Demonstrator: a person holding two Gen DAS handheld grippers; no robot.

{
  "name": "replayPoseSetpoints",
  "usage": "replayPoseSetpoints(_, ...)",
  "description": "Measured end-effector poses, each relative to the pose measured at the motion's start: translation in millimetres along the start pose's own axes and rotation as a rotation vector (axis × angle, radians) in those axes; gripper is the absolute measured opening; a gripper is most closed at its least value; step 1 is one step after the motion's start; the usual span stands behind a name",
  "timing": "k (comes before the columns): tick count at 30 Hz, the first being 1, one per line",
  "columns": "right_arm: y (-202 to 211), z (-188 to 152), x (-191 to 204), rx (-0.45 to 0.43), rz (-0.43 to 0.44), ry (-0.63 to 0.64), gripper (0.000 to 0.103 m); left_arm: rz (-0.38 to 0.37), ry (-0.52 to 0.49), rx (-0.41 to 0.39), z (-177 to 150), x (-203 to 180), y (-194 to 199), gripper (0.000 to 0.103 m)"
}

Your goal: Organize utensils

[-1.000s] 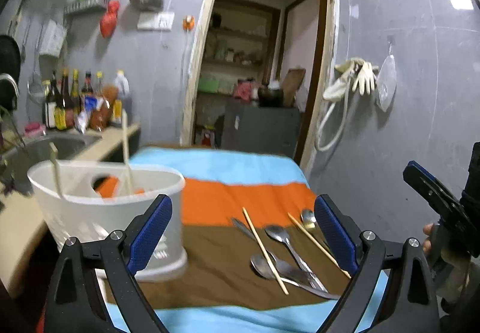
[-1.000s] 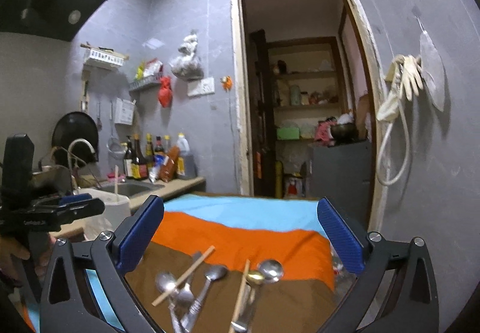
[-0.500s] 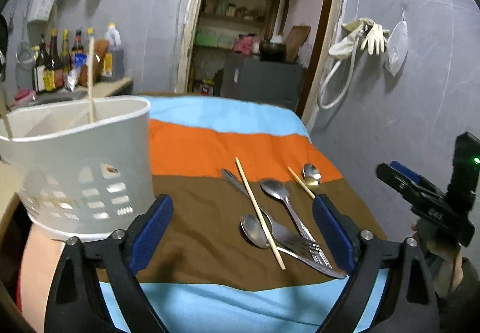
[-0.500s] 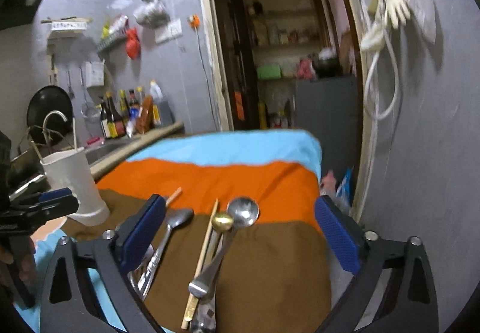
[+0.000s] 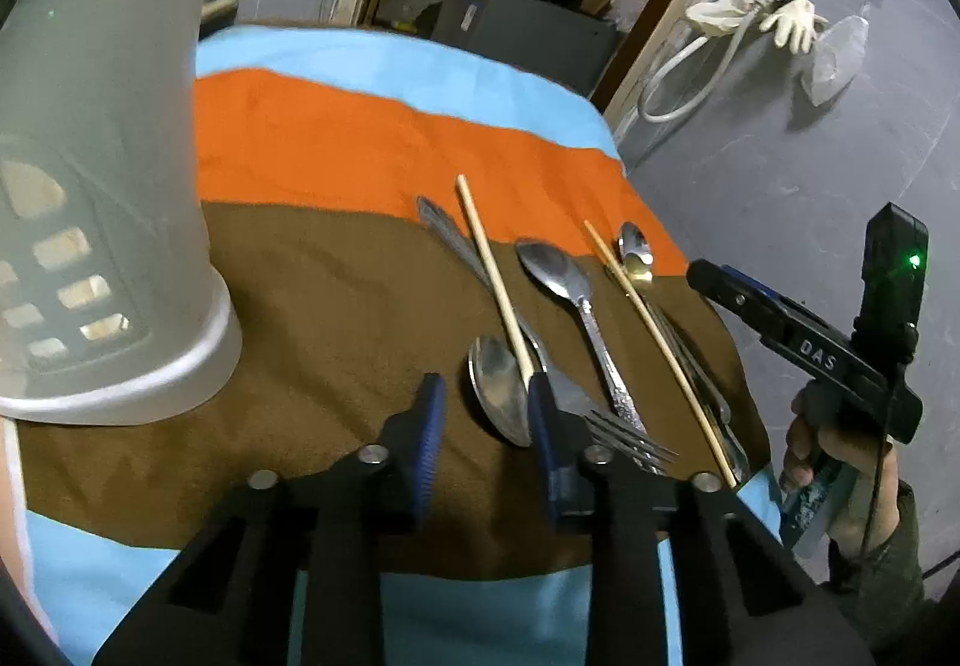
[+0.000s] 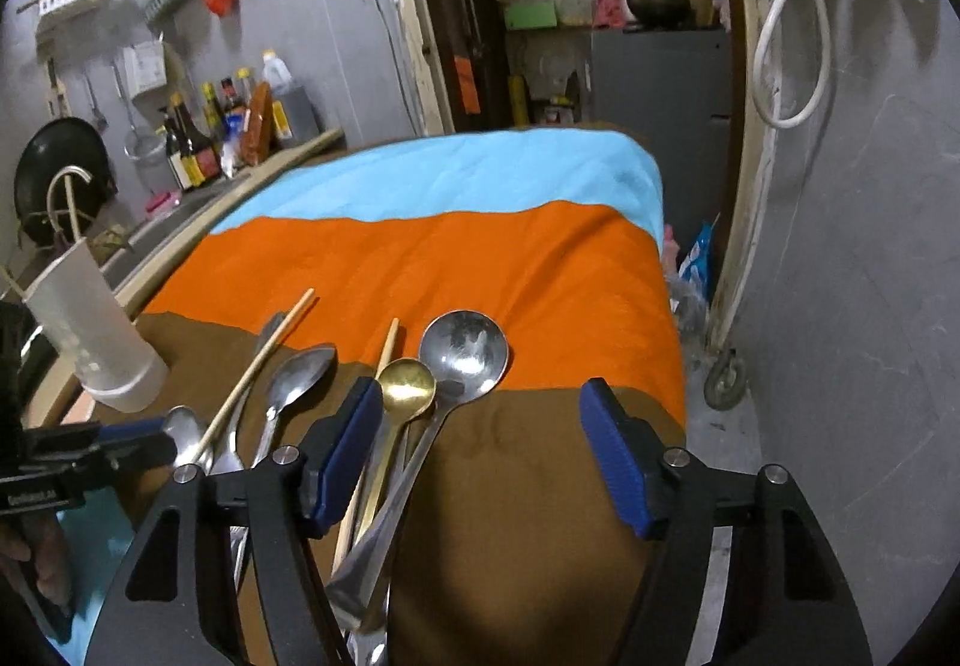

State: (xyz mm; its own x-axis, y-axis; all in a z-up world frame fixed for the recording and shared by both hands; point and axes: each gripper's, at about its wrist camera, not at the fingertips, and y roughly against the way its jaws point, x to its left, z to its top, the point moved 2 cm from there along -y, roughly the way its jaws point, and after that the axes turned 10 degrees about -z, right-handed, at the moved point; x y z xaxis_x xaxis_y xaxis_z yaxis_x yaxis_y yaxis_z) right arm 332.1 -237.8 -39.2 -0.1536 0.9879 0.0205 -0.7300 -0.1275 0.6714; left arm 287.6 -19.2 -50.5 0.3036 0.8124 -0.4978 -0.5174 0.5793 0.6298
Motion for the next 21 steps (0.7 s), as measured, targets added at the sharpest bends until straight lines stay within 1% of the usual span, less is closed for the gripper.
replayPoseSetpoints(2, -10, 5, 3, 0.023, -0.006, 0.005, 0.064, -0.008, 0.012, 0.003, 1, 3, 0, 0.014)
replayPoseSetpoints(4, -21, 10, 6, 0.047, -0.01, 0.003, 0.062, -0.014, 0.019, 0.009, 0, 5, 0, 0.007)
replayPoseSetpoints(5, -25, 12, 7, 0.056, -0.009, 0.0, 0.061, -0.02, 0.02, 0.011, 0, 5, 1, 0.006)
replayPoseSetpoints(7, -32, 17, 12, 0.073, -0.002, -0.004, 0.061, -0.027, 0.019, 0.009, 0, 6, 1, 0.005)
replayPoseSetpoints(11, -46, 22, 19, 0.11, -0.021, 0.006, 0.06, -0.042, 0.024, 0.006, 1, 9, 0, 0.005)
replayPoseSetpoints(14, -56, 23, 20, 0.145, -0.033, 0.003, 0.053, -0.051, 0.028, 0.003, 1, 10, 0, 0.004)
replayPoseSetpoints(15, -58, 22, 20, 0.155, -0.035, -0.001, 0.049, -0.052, 0.028, 0.001, 3, 8, -4, 0.004)
replayPoseSetpoints(16, -58, 23, 20, 0.158, -0.037, -0.003, 0.044, -0.053, 0.029, 0.0, 3, 8, -4, 0.004)
replayPoseSetpoints(17, -58, 23, 19, 0.158, -0.035, -0.005, 0.042, -0.056, 0.029, -0.003, 3, 8, -3, 0.004)
replayPoseSetpoints(21, -57, 23, 16, 0.157, -0.022, -0.021, 0.042, -0.06, 0.022, -0.026, 3, 8, 2, 0.003)
